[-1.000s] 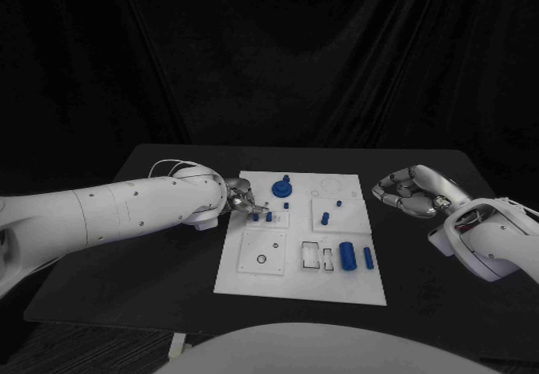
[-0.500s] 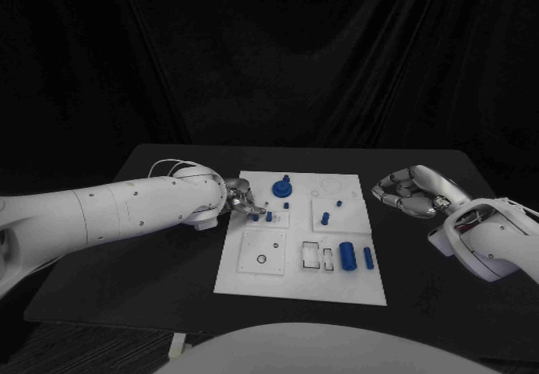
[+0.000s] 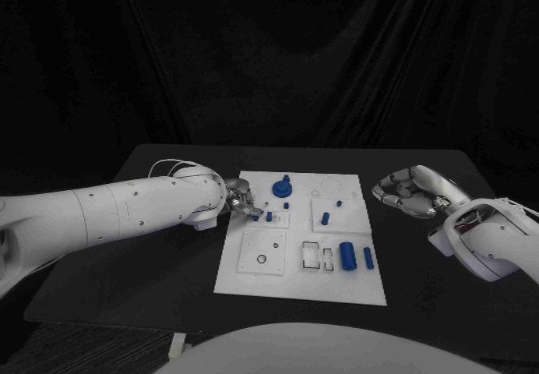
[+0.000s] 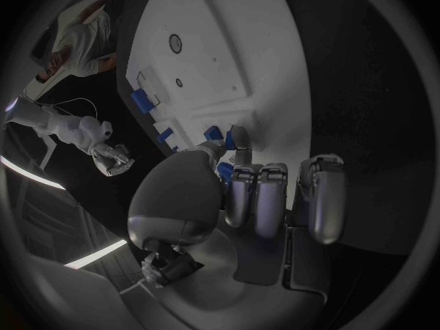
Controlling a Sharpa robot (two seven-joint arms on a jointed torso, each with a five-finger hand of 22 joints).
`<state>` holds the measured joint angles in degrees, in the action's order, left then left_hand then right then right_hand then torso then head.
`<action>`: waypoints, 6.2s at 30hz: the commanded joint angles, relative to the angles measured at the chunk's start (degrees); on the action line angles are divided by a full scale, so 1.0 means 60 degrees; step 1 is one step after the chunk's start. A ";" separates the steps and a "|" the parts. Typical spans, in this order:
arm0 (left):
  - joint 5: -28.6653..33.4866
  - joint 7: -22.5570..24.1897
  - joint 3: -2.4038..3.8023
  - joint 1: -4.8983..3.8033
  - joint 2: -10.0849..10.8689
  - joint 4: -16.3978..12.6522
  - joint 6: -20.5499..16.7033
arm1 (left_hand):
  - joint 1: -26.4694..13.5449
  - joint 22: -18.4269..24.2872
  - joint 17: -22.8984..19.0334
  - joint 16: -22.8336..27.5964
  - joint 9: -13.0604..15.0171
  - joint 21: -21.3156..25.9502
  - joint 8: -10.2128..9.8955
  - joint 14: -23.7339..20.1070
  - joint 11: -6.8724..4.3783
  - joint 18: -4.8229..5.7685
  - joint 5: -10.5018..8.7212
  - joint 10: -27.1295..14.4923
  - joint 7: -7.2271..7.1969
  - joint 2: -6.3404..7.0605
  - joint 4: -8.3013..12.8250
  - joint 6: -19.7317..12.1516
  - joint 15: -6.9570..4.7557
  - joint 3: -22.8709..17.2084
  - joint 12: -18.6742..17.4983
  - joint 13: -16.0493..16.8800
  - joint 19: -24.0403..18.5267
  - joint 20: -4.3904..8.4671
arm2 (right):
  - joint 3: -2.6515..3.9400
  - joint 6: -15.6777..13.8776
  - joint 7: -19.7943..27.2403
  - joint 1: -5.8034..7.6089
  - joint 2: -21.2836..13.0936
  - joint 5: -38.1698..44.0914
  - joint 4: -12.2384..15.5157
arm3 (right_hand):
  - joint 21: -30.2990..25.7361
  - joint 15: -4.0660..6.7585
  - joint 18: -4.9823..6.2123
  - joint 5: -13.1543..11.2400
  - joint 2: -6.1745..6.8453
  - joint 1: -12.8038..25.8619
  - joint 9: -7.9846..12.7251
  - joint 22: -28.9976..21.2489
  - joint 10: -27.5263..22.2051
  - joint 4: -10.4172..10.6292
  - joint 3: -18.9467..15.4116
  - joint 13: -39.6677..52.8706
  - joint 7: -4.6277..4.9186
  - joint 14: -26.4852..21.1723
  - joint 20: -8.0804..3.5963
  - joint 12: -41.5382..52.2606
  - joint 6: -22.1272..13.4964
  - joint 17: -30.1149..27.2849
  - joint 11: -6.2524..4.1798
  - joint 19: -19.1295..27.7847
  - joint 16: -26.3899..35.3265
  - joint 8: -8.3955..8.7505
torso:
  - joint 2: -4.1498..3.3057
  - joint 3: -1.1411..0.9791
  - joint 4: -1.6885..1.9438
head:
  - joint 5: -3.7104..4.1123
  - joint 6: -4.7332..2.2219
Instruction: Assemble the parts on the task board
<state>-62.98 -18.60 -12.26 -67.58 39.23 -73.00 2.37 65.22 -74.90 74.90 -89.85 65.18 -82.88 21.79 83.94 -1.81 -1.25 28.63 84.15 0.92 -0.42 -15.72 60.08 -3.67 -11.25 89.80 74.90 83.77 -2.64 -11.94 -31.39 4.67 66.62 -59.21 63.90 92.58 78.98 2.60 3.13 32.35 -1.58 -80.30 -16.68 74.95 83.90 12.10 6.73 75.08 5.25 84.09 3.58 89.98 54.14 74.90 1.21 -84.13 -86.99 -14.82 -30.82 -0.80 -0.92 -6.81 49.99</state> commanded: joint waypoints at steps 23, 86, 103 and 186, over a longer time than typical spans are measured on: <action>0.0016 0.0019 0.0007 0.0016 -0.0013 -0.0058 0.0092 | 0.1102 -0.2074 0.2516 -0.0025 0.0136 -0.0013 -0.0104 0.1010 -0.0071 -0.0124 -0.0300 0.0975 0.0026 0.0688 0.1179 -0.0073 -0.0102 -0.2069 0.0033 0.2516 0.0027 0.0068 | 0.0006 0.0016 -0.0127 -0.0028 0.0006 0.0015 -0.0001 | -0.0021 0.0071 -0.0075 0.0050 -0.0016 -0.0083 0.0012 0.1914 0.1016 0.0012 0.0042 0.2487 0.0026 0.0840 -0.0066 0.0004 0.0052 0.1911 -0.0053 -0.0280 0.0059 0.0061 | -0.0002 0.0001 0.0000 | -0.0004 0.0001; -0.0603 0.0232 0.0008 0.0015 0.0209 -0.0435 -0.0481 | 0.1099 -0.2081 0.2516 -0.0025 0.0149 -0.0036 -0.0146 0.1010 -0.0029 -0.0119 -0.0594 0.0975 0.0100 0.0902 0.1723 -0.0073 -0.0073 -0.2957 0.0033 0.2516 0.0045 0.0046 | 0.0006 -0.0032 -0.0153 -0.0040 0.0015 0.0015 -0.0061 | -0.0025 0.0065 -0.0076 0.0053 -0.0004 -0.0064 0.0009 0.1913 0.1016 -0.0020 0.0078 0.2487 0.0034 0.0836 -0.0062 0.0004 0.0052 0.1892 -0.0045 -0.0279 0.0076 0.0056 | -0.0003 0.0001 -0.0002 | -0.0024 0.0001; -0.1086 -0.0361 0.0008 0.0015 0.0189 -0.0466 -0.0332 | 0.1113 -0.2096 0.2516 -0.0025 0.0130 -0.0079 -0.0171 0.1010 -0.0023 -0.0107 -0.0671 0.0975 0.0111 0.0884 0.1775 -0.0082 -0.0069 -0.3022 0.0033 0.2516 0.0082 0.0042 | 0.0006 -0.0063 -0.0144 -0.0041 0.0016 0.0015 -0.0050 | -0.0026 0.0063 -0.0076 0.0055 0.0002 -0.0056 0.0008 0.1913 0.1016 -0.0033 0.0092 0.2487 0.0035 0.0838 -0.0060 0.0004 0.0049 0.1899 -0.0044 -0.0280 0.0068 0.0055 | -0.0002 0.0001 -0.0001 | -0.0011 0.0001; -0.1097 -0.0228 0.0008 0.0020 -0.0024 -0.0353 -0.0088 | -0.0992 -0.2057 0.2516 -0.0025 -0.0736 0.0051 -0.0764 0.1010 0.0056 -0.0136 -0.2706 0.0975 0.0152 0.0403 -0.0064 0.0211 0.0009 -0.1278 0.0033 0.2516 -0.0006 -0.0035 | 0.0006 -0.0058 -0.0179 -0.0064 0.0048 0.0015 -0.0079 | -0.0035 0.0061 -0.0073 0.0061 0.0005 -0.0044 0.0007 0.1910 0.1016 -0.0054 0.0119 0.2487 0.0038 0.0834 -0.0058 0.0004 0.0044 0.1884 -0.0041 -0.0277 0.0081 0.0055 | -0.0002 -0.0002 -0.0002 | 0.0018 0.0001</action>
<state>-69.64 -20.96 -12.25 -67.54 39.20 -75.09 1.38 59.94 -74.90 74.91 -89.85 60.83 -82.88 17.51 83.95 -2.00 -1.25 12.38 83.94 1.55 1.93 -15.78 61.32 -4.08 -18.94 89.80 74.90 83.76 -2.66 -11.94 -31.44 4.40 66.38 -58.89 63.89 92.06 78.98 2.60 3.13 32.35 -1.58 -80.29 -16.69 74.93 83.90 11.70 7.13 75.06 5.25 84.09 3.58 89.98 54.14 74.90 1.21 -84.13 -86.75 -14.82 -30.83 -0.80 -0.93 -6.68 49.99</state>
